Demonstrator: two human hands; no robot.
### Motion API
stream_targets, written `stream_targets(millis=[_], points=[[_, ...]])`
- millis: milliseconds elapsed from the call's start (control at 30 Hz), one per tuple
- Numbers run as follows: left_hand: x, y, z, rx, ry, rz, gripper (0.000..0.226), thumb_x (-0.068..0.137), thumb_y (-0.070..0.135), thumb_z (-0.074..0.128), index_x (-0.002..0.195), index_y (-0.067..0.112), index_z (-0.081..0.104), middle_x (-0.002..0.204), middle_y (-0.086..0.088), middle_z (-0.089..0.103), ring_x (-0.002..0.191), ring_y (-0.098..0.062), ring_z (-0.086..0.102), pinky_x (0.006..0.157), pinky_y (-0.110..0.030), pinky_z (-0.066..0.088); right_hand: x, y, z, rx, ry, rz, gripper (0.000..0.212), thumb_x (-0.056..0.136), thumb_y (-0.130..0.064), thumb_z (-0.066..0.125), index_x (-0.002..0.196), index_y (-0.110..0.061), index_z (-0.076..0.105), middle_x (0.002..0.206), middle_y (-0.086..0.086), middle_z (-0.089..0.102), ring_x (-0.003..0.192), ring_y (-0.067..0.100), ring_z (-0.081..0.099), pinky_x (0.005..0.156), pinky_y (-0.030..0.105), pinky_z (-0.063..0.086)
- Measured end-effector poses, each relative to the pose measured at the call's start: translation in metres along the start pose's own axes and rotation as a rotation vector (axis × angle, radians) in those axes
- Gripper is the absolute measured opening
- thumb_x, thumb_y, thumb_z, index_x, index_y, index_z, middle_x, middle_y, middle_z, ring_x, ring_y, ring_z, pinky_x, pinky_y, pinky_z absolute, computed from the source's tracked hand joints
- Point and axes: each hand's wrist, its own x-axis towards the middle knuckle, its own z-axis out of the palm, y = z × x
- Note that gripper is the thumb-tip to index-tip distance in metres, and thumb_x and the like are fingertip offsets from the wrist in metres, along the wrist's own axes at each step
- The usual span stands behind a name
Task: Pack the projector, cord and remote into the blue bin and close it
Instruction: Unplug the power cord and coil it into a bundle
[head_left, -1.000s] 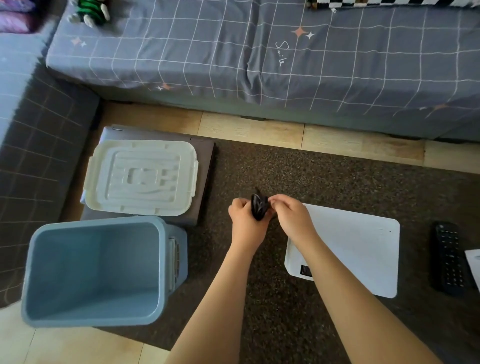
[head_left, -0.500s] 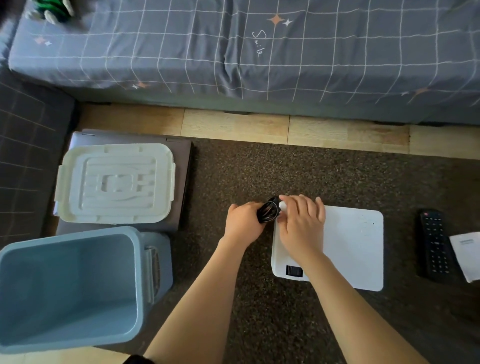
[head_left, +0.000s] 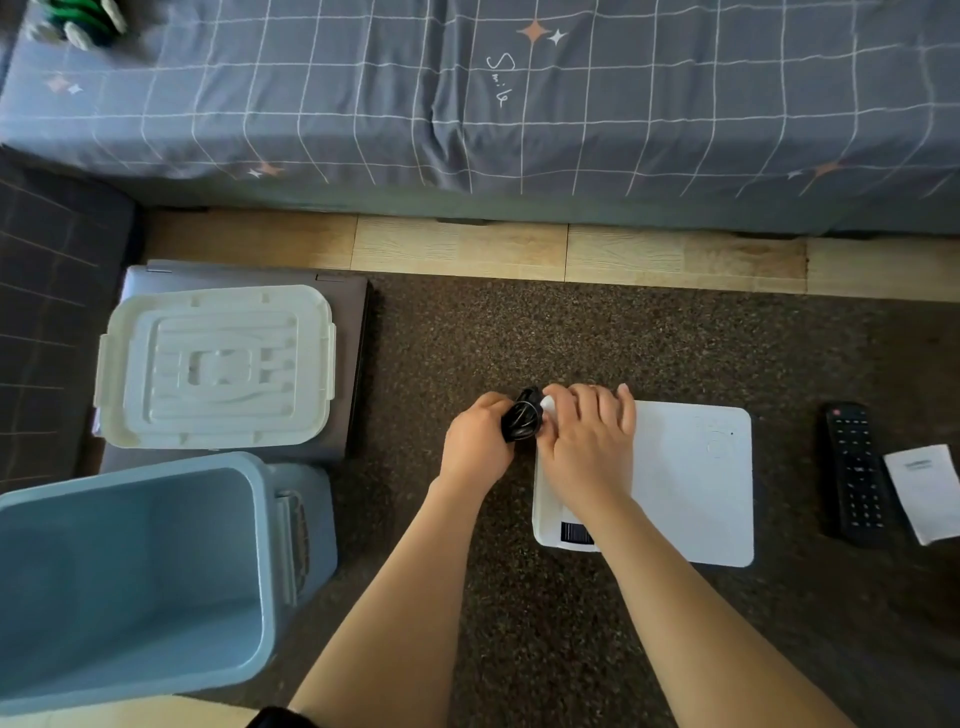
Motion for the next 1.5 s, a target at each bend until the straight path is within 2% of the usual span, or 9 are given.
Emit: stream_targets(millis=[167, 467, 667, 767, 833, 967, 1233, 1367, 1500], points=[[-0.004, -0.004, -0.005, -0.098, -0.091, -0.014, 0.045, 0.088, 0.011, 0.061, 0.132, 0.010, 0.053, 0.138, -0.009, 0.054, 0.127, -0.023, 0.049, 0.102, -0.021, 0.033, -0.006, -0.003, -0.001, -0.008, -0.029, -0.034, 0.039, 0.090, -0.035, 0.035, 0.115, -0.017, 0.059, 0.108, 0.005, 0.064, 0.107, 0.027, 0.055, 0.111, 0.050, 0.025], [-0.024, -0.032, -0.015, -0.144, -0.112, -0.213, 0.045, 0.088, 0.025, 0.063, 0.130, 0.013, 0.054, 0.130, -0.006, 0.059, 0.117, -0.023, 0.055, 0.093, -0.023, 0.037, -0.005, -0.001, 0.000, -0.010, -0.048, -0.053, 0.041, 0.093, -0.035, 0.029, 0.120, -0.019, 0.055, 0.115, 0.006, 0.062, 0.113, 0.028, 0.052, 0.113, 0.051, 0.021], [-0.055, -0.018, -0.027, -0.417, -0.052, -0.410, 0.034, 0.089, 0.031, 0.059, 0.122, 0.022, 0.058, 0.096, 0.001, 0.071, 0.088, -0.016, 0.065, 0.074, -0.025, 0.048, -0.007, 0.001, -0.009, 0.085, -0.216, -0.030, 0.048, 0.099, -0.036, 0.028, 0.144, -0.022, 0.030, 0.153, 0.005, 0.030, 0.145, 0.026, 0.013, 0.117, 0.045, -0.004], [-0.075, 0.005, -0.039, -0.535, -0.069, -0.421, 0.017, 0.087, 0.035, 0.062, 0.101, 0.026, 0.062, 0.077, 0.009, 0.066, 0.071, -0.006, 0.061, 0.059, -0.020, 0.043, -0.023, -0.012, -0.036, 0.331, -0.138, 0.031, 0.039, 0.097, -0.038, 0.034, 0.119, -0.021, 0.062, 0.129, 0.005, 0.059, 0.128, 0.025, 0.041, 0.109, 0.042, 0.025], [-0.088, 0.022, -0.050, -0.641, -0.086, -0.402, 0.007, 0.083, 0.031, 0.068, 0.088, 0.030, 0.062, 0.073, 0.011, 0.067, 0.067, -0.001, 0.063, 0.054, -0.015, 0.043, -0.039, -0.028, -0.062, 0.646, -0.222, 0.107, 0.047, 0.094, -0.051, 0.029, 0.084, -0.028, 0.068, 0.085, -0.002, 0.067, 0.091, 0.019, 0.058, 0.080, 0.035, 0.041], [-0.120, 0.059, -0.078, -0.863, -0.221, -0.396, 0.008, 0.079, 0.015, 0.071, 0.085, 0.019, 0.068, 0.066, 0.009, 0.069, 0.059, -0.002, 0.066, 0.049, -0.010, 0.048, -0.061, -0.043, -0.104, 0.951, -0.616, 0.348, 0.054, 0.094, -0.054, 0.029, 0.124, -0.019, 0.057, 0.113, -0.002, 0.059, 0.112, 0.016, 0.054, 0.090, 0.030, 0.039], [-0.173, 0.126, -0.133, -1.004, -0.580, -0.282, 0.017, 0.085, 0.008, 0.065, 0.101, 0.013, 0.069, 0.088, -0.008, 0.076, 0.084, -0.020, 0.073, 0.065, -0.024, 0.057, -0.110, -0.031, -0.201, 1.111, -0.424, 0.411, 0.031, 0.094, -0.049, 0.042, 0.105, -0.032, 0.065, 0.091, -0.011, 0.063, 0.088, 0.008, 0.059, 0.074, 0.023, 0.049], [-0.188, 0.159, -0.157, -0.851, -0.715, -0.203, 0.011, 0.091, 0.007, 0.053, 0.087, 0.006, 0.064, 0.066, -0.003, 0.069, 0.063, -0.017, 0.068, 0.062, -0.030, 0.056, -0.135, -0.027, -0.236, 1.139, -0.284, 0.462, 0.035, 0.095, -0.047, 0.041, 0.100, -0.024, 0.066, 0.073, 0.000, 0.066, 0.065, 0.010, 0.062, 0.053, 0.019, 0.050], [-0.207, 0.196, -0.158, -0.646, -0.609, -0.148, 0.020, 0.088, 0.012, 0.054, 0.069, 0.011, 0.053, 0.044, 0.004, 0.046, 0.039, -0.012, 0.043, 0.047, -0.027, 0.044, -0.155, -0.016, -0.257, 1.391, -0.179, 0.639, 0.050, 0.095, -0.052, 0.034, 0.106, -0.016, 0.067, 0.109, 0.010, 0.069, 0.098, 0.019, 0.064, 0.099, 0.037, 0.046]])
